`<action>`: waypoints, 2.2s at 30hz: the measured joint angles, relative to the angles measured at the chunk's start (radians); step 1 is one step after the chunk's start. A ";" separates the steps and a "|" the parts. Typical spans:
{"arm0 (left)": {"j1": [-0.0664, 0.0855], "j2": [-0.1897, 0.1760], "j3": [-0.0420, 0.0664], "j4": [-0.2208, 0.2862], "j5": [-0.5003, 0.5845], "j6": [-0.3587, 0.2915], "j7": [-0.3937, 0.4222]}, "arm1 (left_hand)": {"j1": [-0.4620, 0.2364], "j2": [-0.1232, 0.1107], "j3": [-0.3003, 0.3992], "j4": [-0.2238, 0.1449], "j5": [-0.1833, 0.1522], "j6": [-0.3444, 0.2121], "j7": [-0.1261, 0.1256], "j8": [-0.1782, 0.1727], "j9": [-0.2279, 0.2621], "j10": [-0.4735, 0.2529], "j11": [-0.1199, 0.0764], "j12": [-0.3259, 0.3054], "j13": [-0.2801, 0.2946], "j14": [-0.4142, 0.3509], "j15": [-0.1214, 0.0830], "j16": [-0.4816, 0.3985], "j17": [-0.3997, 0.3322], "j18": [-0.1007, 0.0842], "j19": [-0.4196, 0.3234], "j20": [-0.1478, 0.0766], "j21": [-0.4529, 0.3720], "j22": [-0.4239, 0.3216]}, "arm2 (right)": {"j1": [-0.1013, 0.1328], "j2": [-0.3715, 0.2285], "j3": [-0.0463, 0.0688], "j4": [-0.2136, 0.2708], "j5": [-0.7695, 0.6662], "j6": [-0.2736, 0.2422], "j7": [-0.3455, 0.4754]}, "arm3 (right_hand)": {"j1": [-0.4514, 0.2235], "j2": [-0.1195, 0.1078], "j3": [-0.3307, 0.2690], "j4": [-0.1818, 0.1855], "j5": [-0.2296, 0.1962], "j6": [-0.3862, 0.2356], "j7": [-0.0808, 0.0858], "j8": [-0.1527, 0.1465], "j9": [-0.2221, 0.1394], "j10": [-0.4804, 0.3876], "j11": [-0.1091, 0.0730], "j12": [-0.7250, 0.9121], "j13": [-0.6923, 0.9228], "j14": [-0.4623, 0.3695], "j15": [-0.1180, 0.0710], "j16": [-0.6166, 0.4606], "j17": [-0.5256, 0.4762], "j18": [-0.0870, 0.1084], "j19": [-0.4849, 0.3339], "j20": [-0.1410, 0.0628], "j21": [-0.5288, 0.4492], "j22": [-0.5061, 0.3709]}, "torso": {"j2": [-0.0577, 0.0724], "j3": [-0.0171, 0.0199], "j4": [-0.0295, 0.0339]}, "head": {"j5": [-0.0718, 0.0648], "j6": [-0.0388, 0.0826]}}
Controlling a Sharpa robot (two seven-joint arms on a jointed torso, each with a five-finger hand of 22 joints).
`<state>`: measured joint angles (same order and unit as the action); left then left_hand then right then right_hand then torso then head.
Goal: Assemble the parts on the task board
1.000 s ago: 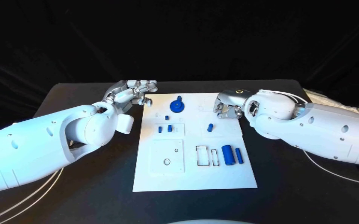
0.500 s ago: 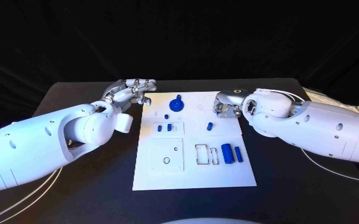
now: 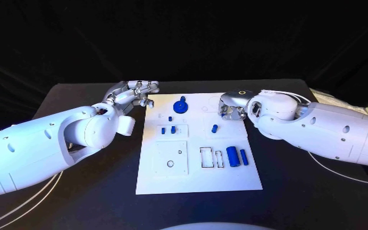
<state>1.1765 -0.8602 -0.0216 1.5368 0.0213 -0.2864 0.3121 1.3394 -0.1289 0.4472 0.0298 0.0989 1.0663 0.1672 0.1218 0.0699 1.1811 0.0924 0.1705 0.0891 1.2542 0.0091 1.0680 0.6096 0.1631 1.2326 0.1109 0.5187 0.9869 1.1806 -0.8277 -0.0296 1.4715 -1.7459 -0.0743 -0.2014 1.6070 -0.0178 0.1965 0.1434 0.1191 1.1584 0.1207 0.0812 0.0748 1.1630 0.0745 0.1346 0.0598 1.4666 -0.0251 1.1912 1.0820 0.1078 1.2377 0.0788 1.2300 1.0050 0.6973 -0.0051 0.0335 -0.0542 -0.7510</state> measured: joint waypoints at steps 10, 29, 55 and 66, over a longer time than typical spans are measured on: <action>-0.002 0.000 0.000 -0.001 0.000 0.000 -0.003 | 0.011 0.010 -0.004 -0.004 0.000 0.000 0.000 0.000 0.000 -0.004 -0.003 0.007 0.000 -0.007 0.000 0.000 -0.005 0.000 0.000 0.000 -0.009 -0.005 | -0.008 -0.017 -0.005 0.017 0.017 -0.042 0.002 | -0.029 -0.028 0.158 -0.046 -0.031 0.020 0.006 0.002 0.006 0.025 0.025 -0.017 0.000 0.000 0.000 0.009 -0.001 0.000 0.015 0.004 0.030 0.041 | -0.001 0.0004 0.0000 | -0.002 0.000; -0.003 0.003 0.000 -0.008 -0.001 -0.001 -0.007 | 0.021 0.010 -0.007 -0.007 0.000 0.000 0.000 0.004 0.000 -0.007 0.000 0.007 0.000 -0.007 0.000 0.000 -0.008 0.000 0.000 0.000 -0.010 -0.006 | 0.025 -0.083 0.005 0.107 0.098 -0.116 0.006 | -0.104 -0.055 0.259 -0.106 -0.048 0.028 0.007 -0.003 0.010 0.031 0.031 -0.031 0.007 0.000 0.000 0.012 -0.001 0.000 0.017 0.006 0.040 0.050 | -0.002 -0.0008 0.0003 | -0.010 0.006; -0.004 0.003 0.000 0.000 -0.001 -0.001 -0.008 | 0.021 0.010 -0.004 -0.010 0.000 0.000 0.000 0.004 0.000 -0.007 0.000 0.007 0.000 -0.007 0.000 0.000 -0.011 0.000 0.000 0.000 -0.010 -0.006 | -0.079 0.048 0.001 0.253 0.153 -0.136 0.033 | -0.114 -0.055 0.274 -0.121 -0.051 0.028 0.007 -0.003 0.010 0.031 0.031 -0.043 0.005 0.000 0.000 0.012 -0.001 0.000 0.018 0.007 0.040 0.052 | 0.001 -0.0023 0.0012 | 0.045 -0.006; -0.005 0.004 0.000 0.006 -0.001 -0.001 -0.009 | 0.021 0.010 -0.004 -0.010 0.000 0.000 0.000 0.004 0.000 -0.007 0.000 0.007 0.000 -0.007 0.000 0.000 -0.011 0.000 0.000 0.000 -0.010 -0.006 | -0.127 0.105 -0.002 0.213 0.123 -0.125 0.050 | -0.116 -0.058 0.277 -0.124 -0.049 0.028 0.007 -0.003 0.011 0.030 0.030 -0.047 0.003 0.000 0.000 0.015 -0.001 0.000 0.018 0.007 0.040 0.052 | 0.002 -0.0015 0.0008 | 0.058 -0.018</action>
<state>1.1718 -0.8563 -0.0217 1.5426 0.0203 -0.2871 0.3036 1.3604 -0.1185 0.4432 0.0203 0.0988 1.0662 0.1672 0.1259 0.0702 1.1739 0.0925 0.1775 0.0887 1.2476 0.0093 1.0680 0.5986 0.1630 1.2326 0.1109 0.5091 0.9806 1.0536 -0.7223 -0.0314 1.6845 -1.6226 -0.1990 -0.1517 1.4905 -0.0753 0.4737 0.0192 0.0696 1.1861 0.1280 0.0785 0.0854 1.1933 0.1049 0.0878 0.0632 1.4666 -0.0250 1.2066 1.0806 0.1077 1.2556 0.0861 1.2702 1.0570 0.6991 -0.0066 0.0342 0.0035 -0.7689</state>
